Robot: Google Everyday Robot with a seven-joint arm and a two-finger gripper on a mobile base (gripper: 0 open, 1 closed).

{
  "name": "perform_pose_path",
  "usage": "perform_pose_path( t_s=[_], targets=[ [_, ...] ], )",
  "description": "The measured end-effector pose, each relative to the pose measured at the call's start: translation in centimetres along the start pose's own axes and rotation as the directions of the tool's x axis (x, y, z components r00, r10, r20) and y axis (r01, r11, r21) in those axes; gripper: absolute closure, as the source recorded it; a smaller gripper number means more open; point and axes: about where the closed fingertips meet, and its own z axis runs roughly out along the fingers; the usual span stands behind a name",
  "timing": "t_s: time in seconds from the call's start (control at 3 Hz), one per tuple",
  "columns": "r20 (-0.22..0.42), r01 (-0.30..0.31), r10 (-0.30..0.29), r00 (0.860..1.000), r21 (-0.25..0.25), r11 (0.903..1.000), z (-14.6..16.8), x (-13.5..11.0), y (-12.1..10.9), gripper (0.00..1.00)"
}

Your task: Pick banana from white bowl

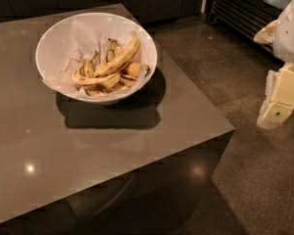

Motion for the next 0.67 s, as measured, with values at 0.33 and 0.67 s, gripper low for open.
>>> perform_pose_path(
  t_s=[0.33,0.67],
  targets=[
    [0.000,0.000,0.000,1.000,0.000,1.0000,0.0,0.0,0.0,0.00],
    [-0.002,0.016,-0.016,1.000,-0.005,0.9999,0.6,-2.9,-2.4,0.00]
  ],
)
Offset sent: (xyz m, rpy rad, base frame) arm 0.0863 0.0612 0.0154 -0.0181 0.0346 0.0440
